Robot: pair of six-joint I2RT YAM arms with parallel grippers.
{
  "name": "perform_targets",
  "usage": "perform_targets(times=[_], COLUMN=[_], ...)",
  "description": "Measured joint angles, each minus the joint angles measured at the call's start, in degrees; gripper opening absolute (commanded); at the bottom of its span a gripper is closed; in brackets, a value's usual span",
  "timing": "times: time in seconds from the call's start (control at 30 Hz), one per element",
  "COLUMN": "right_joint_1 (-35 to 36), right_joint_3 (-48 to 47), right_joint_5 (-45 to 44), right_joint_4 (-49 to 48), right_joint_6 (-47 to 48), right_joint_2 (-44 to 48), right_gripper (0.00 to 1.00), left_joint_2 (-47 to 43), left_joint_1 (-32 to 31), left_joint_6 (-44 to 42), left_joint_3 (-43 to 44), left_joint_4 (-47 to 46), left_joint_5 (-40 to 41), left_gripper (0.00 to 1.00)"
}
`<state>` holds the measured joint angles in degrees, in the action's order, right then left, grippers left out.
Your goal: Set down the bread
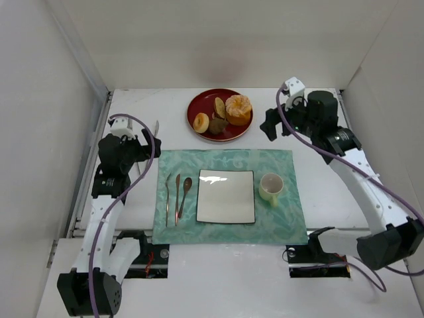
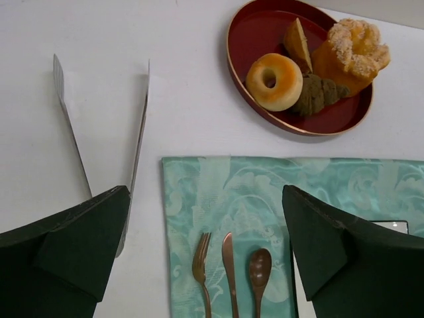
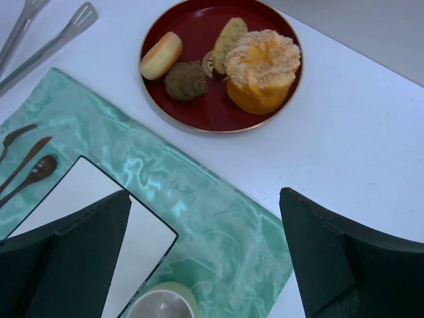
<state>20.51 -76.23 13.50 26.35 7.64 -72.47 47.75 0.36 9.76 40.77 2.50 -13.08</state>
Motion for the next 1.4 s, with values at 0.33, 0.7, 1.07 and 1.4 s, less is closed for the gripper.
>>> perform_targets(times=[0.33,0.7,1.07,1.4], right_joint_1=[-3.54,-3.56,-3.56,-3.56], right_joint_3=[5.92,6.69,6.69,6.69], right_joint_5=[8.98,10.38,10.64,12.04], right_joint_4=[-3.15,-3.04,-2.84,-2.8], right_joint_6=[0.66,2.01,2.67,2.75], right_joint_2=[6.84,4.94,4.96,4.96], right_gripper=[1.0,1.0,1.0,1.0], left_joint_2=[8.41,20.79,28.0,36.76], left_joint_1=[0.0,-0.42,-1.05,0.46], left_joint_6=[-0.26,-1.22,-2.01,-3.76], left_joint_3=[1.7,9.57,9.99,11.21], left_joint_4=[1.14,3.41,7.32,7.67], left_joint_5=[4.0,9.27,16.72,17.57], left_gripper=[0.99,0.99,0.98,0.96])
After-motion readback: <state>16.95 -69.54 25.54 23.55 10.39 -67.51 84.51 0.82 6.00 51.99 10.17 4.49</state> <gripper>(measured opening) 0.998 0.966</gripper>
